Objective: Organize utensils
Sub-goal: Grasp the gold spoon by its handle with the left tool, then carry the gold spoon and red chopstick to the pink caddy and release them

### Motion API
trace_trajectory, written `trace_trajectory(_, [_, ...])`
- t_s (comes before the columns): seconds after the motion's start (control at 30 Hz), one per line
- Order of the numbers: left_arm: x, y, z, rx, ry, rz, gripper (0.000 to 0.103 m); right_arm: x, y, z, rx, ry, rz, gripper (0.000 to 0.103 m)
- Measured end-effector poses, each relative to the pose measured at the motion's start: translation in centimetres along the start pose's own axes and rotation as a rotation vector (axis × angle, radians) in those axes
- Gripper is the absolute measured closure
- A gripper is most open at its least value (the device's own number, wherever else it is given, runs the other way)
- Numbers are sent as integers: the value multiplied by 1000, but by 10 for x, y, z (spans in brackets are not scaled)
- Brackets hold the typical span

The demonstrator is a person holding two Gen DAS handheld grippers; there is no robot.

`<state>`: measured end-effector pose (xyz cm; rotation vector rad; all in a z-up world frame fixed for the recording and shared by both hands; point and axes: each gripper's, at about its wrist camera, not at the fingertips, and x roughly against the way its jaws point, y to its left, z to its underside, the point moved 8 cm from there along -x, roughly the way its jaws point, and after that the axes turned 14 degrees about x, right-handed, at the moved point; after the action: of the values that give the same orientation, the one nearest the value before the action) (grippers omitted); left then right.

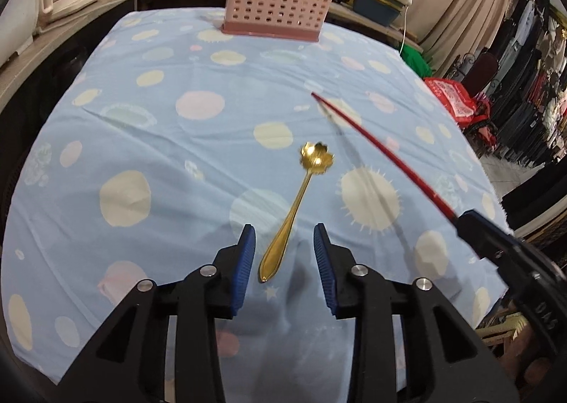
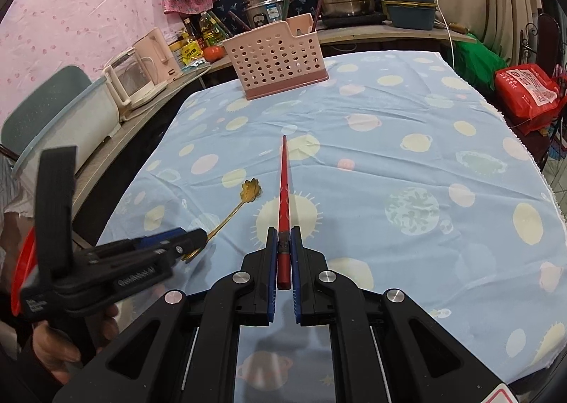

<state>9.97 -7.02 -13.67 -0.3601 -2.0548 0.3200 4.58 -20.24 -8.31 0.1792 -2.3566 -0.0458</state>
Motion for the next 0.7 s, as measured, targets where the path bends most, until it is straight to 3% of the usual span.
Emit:
trace_trajectory(0.13, [-5,1,5,-26,-10,-17,74,0,0,0,-1,1,2,96])
trace_trajectory(0.2, [-5,2,6,-36,-10,-21,89,-1,1,1,-3,3,0,96])
trace_trajectory(0.23, [-5,1,8,-40,-5,-13,91,-2,1,1,-3,3,1,96])
trace_trajectory(0.43, [4,-5,7,-46,-7,9,94,-1,1,1,1,0,-1,96])
trace_trajectory(0.7, [36,-17,-16,-40,-75,49,102,8,0,-7,-4,-28,0,96])
